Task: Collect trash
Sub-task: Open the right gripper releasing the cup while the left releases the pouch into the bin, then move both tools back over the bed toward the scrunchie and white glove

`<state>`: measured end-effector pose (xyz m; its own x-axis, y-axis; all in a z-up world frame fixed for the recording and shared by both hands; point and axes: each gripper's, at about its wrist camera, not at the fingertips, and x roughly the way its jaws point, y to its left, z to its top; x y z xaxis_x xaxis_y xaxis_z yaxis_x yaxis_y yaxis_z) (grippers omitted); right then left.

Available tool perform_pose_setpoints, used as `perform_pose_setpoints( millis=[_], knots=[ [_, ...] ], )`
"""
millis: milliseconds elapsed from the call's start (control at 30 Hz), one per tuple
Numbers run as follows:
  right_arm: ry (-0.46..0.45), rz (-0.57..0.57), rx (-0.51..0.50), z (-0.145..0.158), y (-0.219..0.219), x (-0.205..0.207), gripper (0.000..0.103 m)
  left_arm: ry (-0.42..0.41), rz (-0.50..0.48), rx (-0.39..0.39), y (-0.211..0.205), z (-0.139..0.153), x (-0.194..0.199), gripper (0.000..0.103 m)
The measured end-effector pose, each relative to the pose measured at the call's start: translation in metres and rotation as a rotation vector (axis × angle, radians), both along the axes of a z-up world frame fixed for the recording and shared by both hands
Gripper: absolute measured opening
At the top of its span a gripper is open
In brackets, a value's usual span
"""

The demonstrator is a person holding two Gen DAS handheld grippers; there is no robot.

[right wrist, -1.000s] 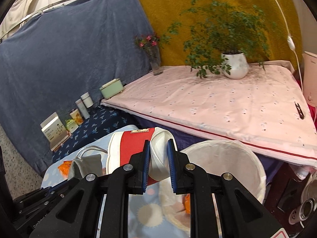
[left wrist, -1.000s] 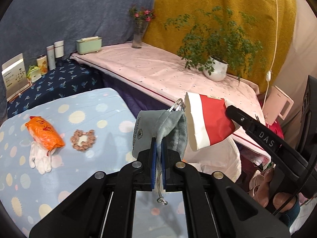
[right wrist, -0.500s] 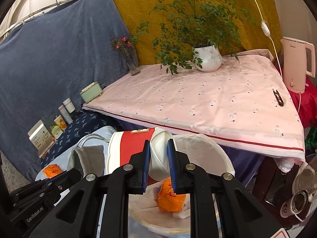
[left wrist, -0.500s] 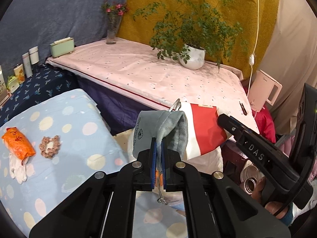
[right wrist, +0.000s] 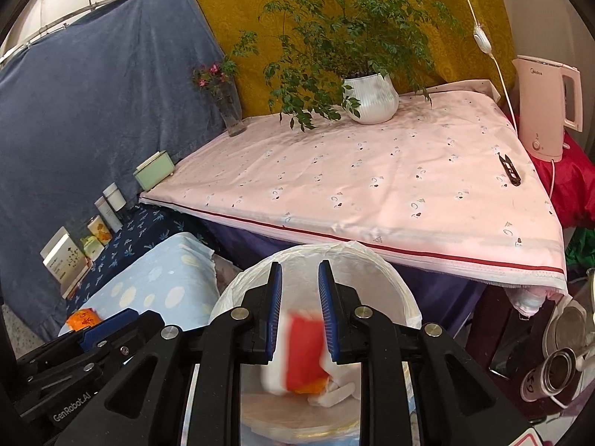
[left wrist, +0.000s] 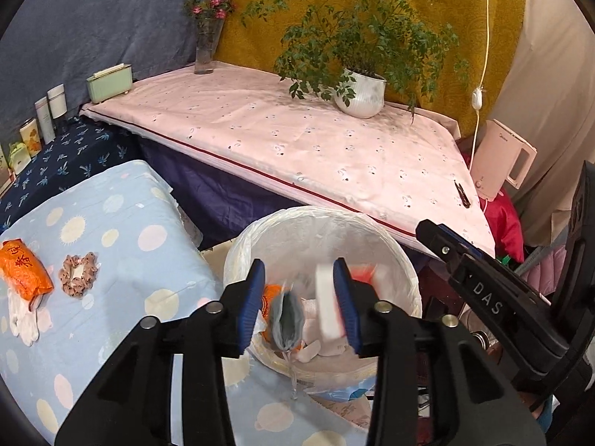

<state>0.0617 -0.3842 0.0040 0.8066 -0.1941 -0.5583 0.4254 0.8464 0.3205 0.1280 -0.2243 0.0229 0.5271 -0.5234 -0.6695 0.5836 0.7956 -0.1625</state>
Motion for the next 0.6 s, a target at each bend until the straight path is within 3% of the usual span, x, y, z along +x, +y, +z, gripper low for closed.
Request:
perform_pose_setpoints(
  millis=[600],
  knots=[
    [-0.009, 0.03, -0.025, 0.011, 0.019, 0.001, 0.026, 0.001, 0.077, 0.002, 0.029, 0.0, 0.007, 0.04]
  ],
)
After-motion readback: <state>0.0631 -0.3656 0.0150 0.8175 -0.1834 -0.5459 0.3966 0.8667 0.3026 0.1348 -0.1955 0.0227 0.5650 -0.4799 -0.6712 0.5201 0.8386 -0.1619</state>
